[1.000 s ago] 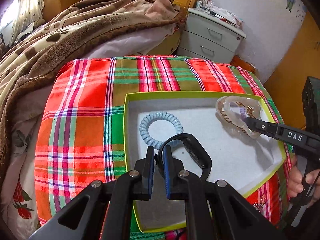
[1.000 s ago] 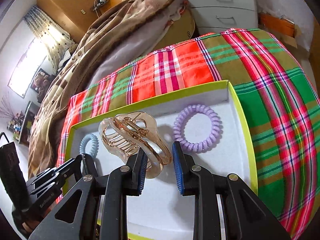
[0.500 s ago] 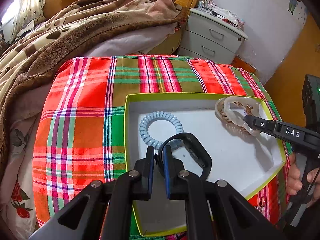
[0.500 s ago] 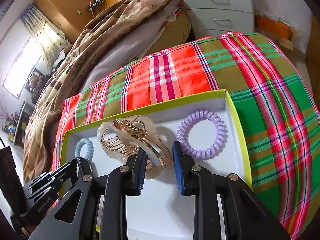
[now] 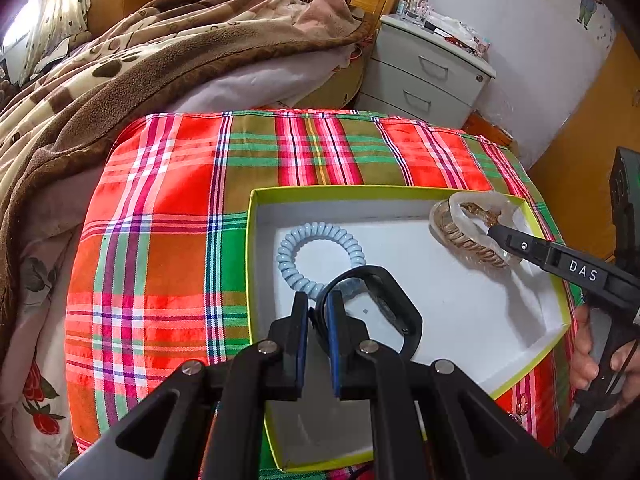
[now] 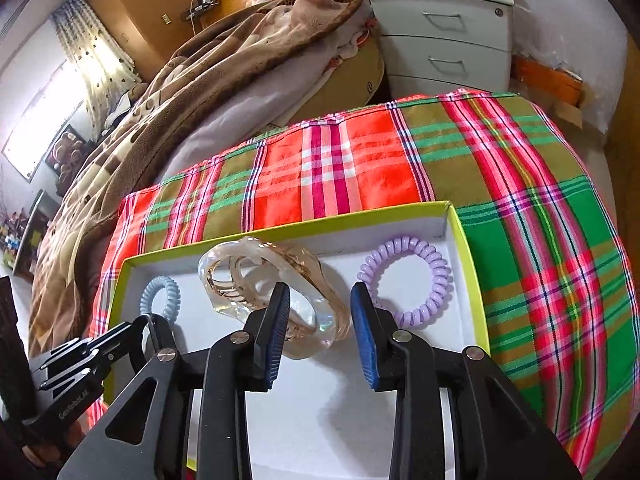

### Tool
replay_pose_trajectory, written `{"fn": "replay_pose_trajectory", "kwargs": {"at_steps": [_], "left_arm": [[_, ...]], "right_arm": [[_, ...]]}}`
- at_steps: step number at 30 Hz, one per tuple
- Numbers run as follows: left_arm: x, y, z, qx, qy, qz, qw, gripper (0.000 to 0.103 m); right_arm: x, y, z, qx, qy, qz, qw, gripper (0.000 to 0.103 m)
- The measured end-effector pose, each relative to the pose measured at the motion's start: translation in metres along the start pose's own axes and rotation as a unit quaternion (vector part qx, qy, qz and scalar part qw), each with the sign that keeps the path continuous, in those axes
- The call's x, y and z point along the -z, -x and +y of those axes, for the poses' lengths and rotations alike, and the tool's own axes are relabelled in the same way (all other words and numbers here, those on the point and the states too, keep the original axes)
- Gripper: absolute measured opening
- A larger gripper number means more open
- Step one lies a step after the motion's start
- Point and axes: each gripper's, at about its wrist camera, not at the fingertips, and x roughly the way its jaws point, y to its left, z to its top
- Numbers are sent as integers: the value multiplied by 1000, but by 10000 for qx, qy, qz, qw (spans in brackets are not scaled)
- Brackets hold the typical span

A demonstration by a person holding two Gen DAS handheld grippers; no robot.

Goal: Organize jewelry
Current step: 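Lower the black watch band into the box lid and open the left tool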

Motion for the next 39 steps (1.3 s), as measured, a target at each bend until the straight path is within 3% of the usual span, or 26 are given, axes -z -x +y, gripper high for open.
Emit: {"fn": "replay_pose_trajectory", "kwargs": {"at_steps": [3,7,12,17,31,39], "left_arm": [[0,2,0,5,29,-22,10000,11],[0,4,-2,-5,-10,-49,10000,21],[1,8,-4,-21,-10,-79,10000,24],[4,20,-6,4,-32,-198,9998,34],[28,68,-6,137,90,-613,9980,39],[60,86,-4,175,209,-768,9967,39]], "right_arm": [[0,3,-1,23,23,-40,10000,38],[1,6,2,140,168,-124,9997,38],[4,15,4,198,251,-285,9991,39],[8,27,7,189,292,-481,9982,41],[42,76,8,-137,409,-986,9942,42],[83,94,15,-582,895,-1134,9878,42]]}}
